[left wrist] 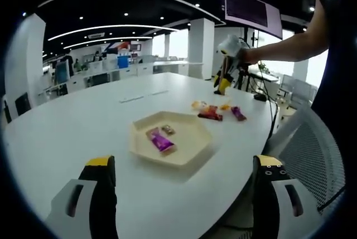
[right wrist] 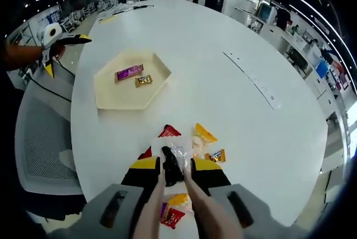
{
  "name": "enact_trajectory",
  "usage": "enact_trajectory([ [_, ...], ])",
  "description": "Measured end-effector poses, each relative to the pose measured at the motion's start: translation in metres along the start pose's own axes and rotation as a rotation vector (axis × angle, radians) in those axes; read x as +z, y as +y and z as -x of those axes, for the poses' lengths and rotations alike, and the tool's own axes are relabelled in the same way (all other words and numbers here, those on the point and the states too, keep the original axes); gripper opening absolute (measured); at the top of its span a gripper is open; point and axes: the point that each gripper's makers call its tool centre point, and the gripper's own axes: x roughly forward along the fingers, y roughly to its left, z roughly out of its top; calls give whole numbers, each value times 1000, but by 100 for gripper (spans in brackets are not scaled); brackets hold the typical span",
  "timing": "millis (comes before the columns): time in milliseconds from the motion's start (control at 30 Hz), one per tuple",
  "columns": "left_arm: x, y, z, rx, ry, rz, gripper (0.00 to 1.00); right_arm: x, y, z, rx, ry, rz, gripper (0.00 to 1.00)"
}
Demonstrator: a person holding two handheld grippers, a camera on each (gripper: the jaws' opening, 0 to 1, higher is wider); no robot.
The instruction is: Place the target food into the container with the food tongs after gripping and lifting it, then release it inside without dropping or visibly crushing the food.
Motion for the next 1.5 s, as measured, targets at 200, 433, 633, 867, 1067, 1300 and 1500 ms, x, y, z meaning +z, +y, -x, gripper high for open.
enact_trajectory([
  [200, -1, -1, 0, -4, 6, -7, 100, 5, 2, 2, 2, 1, -3, 21],
  [433, -1, -2, -1, -10, 5, -5, 100, 16, 8, -2, 7, -1, 2, 21],
  [633, -2, -3, -1, -16, 10, -5, 100, 27, 12, -6, 9, 0, 16, 21],
  [867, -1, -2, 0, -6, 5, -21, 100, 46, 17, -11, 17, -3, 36, 21],
  [1067, -1, 0, 0, -5, 4, -33, 100, 67, 26, -20, 31, -20, 44, 21],
  [1300, 1, 0, 1, 1, -1, -43, 99, 86, 34, -31, 49, -28, 58, 21],
  [1500, 2, 2, 2, 9, -10, -42, 99, 105, 43, -41, 62, -30, 71, 21],
])
